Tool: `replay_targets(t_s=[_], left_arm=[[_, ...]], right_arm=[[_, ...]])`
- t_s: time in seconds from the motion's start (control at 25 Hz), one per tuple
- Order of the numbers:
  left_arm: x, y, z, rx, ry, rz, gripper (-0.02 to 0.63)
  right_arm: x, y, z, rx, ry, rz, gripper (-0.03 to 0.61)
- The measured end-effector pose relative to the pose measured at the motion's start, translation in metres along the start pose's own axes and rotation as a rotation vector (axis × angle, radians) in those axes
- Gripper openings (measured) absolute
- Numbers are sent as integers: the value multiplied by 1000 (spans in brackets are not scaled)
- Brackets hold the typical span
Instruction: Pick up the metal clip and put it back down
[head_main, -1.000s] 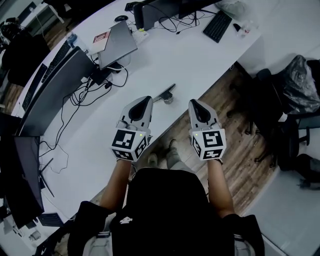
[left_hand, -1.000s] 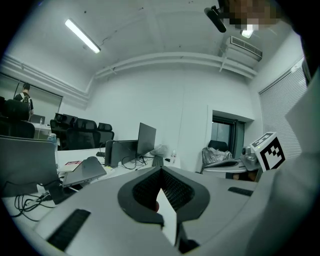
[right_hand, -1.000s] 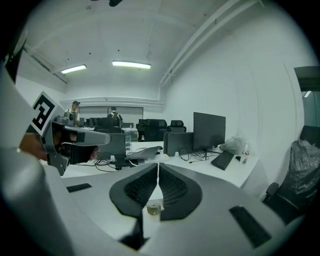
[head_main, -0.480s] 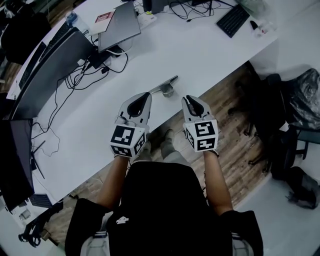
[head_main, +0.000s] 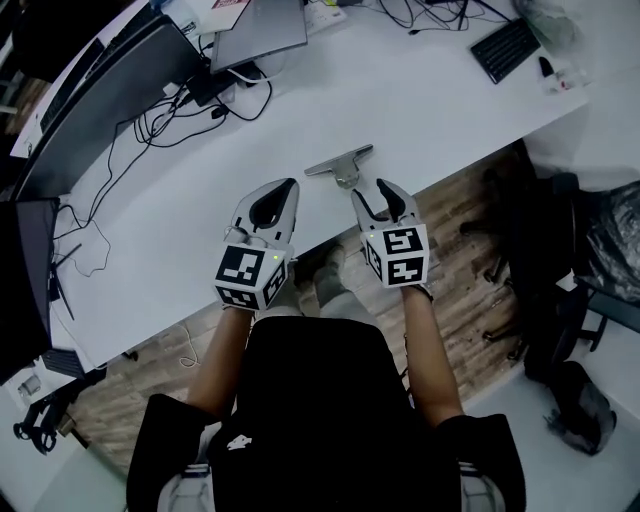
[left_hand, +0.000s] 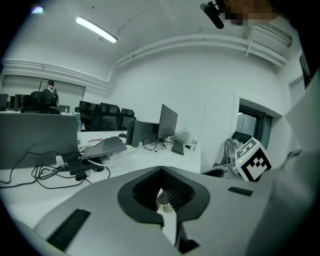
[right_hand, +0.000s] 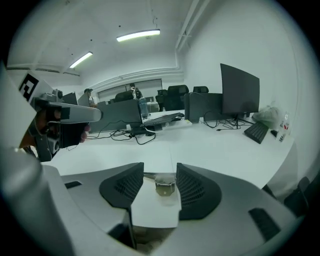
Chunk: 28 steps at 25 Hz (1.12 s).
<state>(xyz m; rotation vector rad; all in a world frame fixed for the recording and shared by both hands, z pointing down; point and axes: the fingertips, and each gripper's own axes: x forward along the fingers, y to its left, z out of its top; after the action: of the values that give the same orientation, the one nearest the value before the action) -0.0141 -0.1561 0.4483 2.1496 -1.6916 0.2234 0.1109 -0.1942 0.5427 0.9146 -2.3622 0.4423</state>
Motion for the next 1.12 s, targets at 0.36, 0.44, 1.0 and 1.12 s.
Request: replay_targets(t_s=[0.36,0.44,1.0,1.12], left_arm=[[-8,31,-26,-41,38,84,9],[-10,38,-33,-49,51,97,9],[-4,60,-71,-82,127,121,9],[-3,63,-78,-90,139,124,9]], right_arm=[[57,-2,-27,-11,92,-5,293],[68,0,-34,-12,110,-8,298],[128,-6,-72,-44,218,-41,304],[134,-8,-80,-31,229,-45,305]])
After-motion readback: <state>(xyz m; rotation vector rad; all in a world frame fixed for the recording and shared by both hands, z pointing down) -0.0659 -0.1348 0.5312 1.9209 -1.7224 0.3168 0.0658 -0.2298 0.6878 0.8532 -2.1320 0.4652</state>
